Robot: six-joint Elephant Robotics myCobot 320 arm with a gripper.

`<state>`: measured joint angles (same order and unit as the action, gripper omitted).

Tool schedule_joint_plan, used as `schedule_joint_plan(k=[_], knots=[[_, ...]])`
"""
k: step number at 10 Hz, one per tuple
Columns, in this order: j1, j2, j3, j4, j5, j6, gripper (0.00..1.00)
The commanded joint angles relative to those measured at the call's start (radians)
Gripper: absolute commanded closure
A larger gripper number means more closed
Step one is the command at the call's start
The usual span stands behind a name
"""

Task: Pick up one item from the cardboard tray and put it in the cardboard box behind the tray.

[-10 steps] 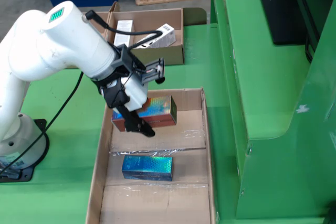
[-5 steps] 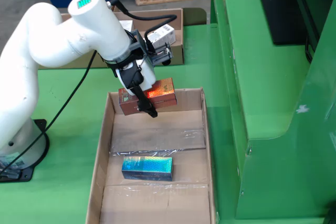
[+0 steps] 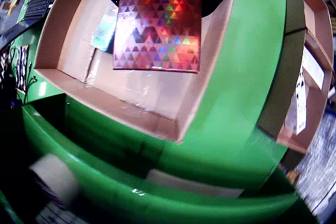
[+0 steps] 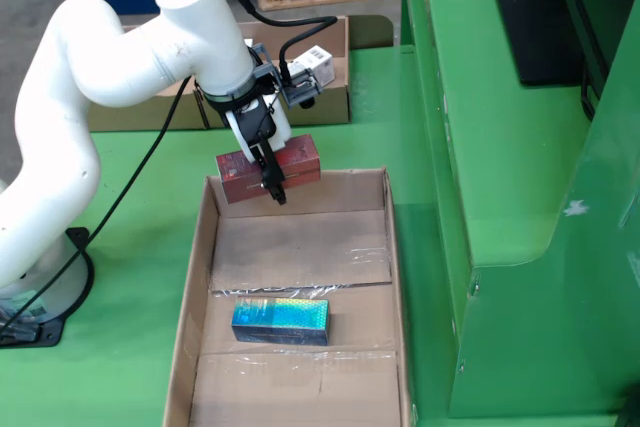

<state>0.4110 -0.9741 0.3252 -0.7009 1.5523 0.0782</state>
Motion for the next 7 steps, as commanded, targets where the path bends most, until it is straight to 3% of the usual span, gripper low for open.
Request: schedule_joint_plan(k=[1, 7], knots=[[0.164, -0.018, 0.443, -0.119, -0.017, 0.0, 1.0], [0.42, 0.083, 0.505, -0.239, -0.049, 0.038, 1.0]])
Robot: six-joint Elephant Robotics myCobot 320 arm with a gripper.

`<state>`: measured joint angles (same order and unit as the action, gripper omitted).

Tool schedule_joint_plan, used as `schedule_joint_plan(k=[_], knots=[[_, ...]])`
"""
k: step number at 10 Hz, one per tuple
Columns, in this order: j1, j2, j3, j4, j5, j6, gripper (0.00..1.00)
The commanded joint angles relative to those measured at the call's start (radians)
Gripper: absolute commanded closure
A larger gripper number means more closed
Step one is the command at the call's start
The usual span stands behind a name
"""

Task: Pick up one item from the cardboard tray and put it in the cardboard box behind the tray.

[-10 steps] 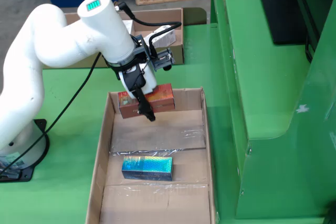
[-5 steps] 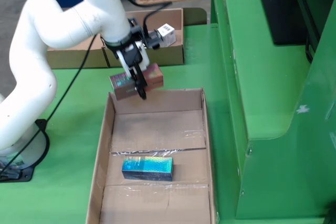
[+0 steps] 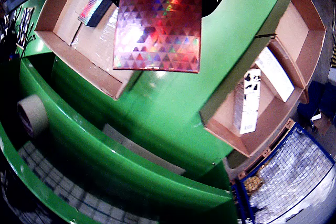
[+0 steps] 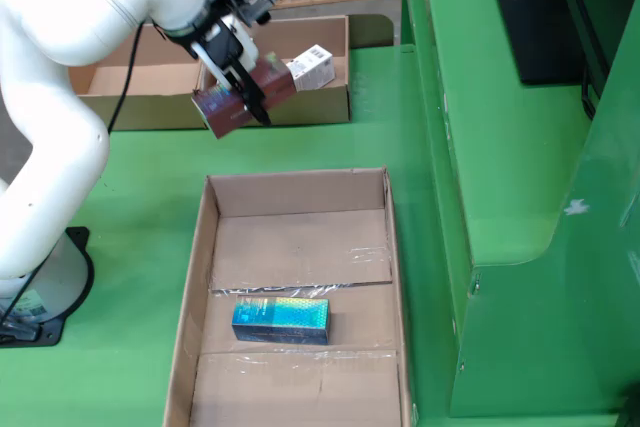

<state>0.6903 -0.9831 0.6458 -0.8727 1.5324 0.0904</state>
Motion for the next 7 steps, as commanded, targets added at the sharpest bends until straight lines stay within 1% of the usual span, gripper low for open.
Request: schedule_joint_plan(k=[1, 2, 3, 7], knots=[[0.141, 0.092, 0.185, -0.067, -0.029, 0.026, 1.0], [0.243, 0.128, 0.219, -0.129, -0.055, 0.054, 1.0], [0.243, 0.128, 0.219, -0.129, -0.055, 0.054, 1.0], [0.468, 0.138, 0.333, -0.279, -0.096, 0.096, 1.0]])
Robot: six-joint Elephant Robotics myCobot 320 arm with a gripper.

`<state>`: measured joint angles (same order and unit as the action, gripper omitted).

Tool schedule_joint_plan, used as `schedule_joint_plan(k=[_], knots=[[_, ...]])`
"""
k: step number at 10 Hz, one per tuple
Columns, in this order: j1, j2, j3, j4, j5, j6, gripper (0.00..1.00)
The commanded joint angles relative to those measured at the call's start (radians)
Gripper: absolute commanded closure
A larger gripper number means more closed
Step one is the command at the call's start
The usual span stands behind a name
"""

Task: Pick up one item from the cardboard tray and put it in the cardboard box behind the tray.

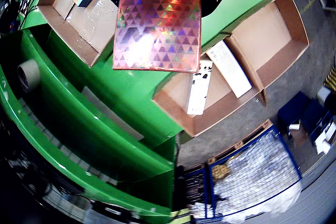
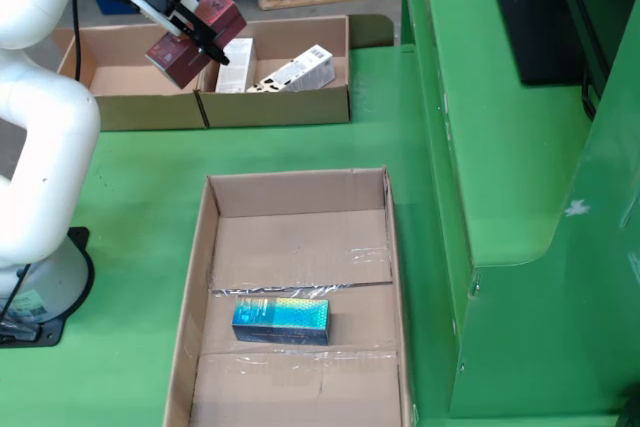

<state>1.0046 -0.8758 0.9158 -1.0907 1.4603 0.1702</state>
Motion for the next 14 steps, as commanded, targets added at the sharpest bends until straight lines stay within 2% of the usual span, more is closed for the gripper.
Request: schedule_joint_plan(k=[1, 9, 14], knots=[[0.185, 0.013, 0.101, -0.087, -0.023, 0.017, 1.0], [0.466, -0.019, 0.278, -0.269, -0.061, 0.073, 1.0], [0.642, 0.013, 0.346, -0.376, -0.088, 0.129, 1.0]])
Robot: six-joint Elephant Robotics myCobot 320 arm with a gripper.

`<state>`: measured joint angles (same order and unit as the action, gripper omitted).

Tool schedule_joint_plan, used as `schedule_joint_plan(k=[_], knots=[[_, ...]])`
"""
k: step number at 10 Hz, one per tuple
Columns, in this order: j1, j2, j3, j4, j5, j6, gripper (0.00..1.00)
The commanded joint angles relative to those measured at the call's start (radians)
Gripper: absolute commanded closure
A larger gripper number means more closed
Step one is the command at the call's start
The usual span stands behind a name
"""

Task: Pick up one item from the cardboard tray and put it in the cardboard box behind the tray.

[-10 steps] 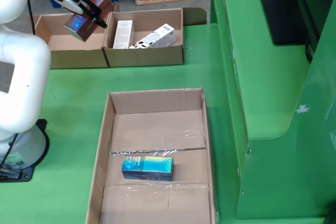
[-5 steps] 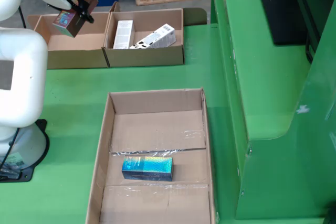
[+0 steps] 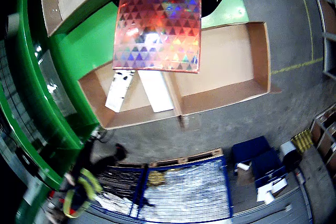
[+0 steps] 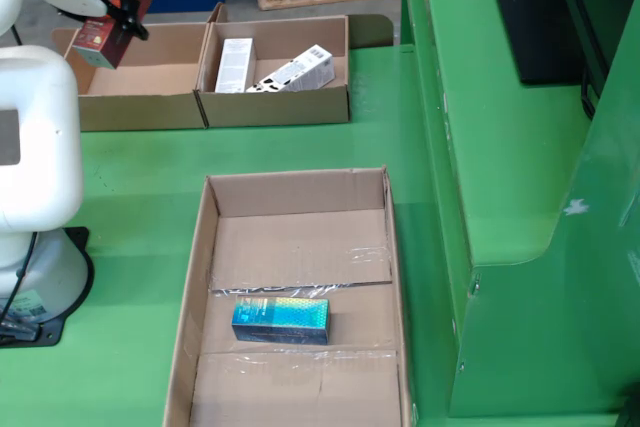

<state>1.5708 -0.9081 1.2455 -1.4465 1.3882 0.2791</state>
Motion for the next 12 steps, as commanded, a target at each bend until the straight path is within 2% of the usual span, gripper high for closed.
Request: schedule_joint_plan(k=[1, 6, 8, 12], knots=[[0.076, 0.046, 0.016, -0.02, -0.016, 0.02, 1.0], [0.325, 0.072, 0.072, -0.138, -0.07, 0.12, 1.0], [0.447, 0.101, 0.087, -0.207, -0.099, 0.188, 1.0], [0.555, 0.118, 0.095, -0.257, -0.13, 0.259, 1.0]])
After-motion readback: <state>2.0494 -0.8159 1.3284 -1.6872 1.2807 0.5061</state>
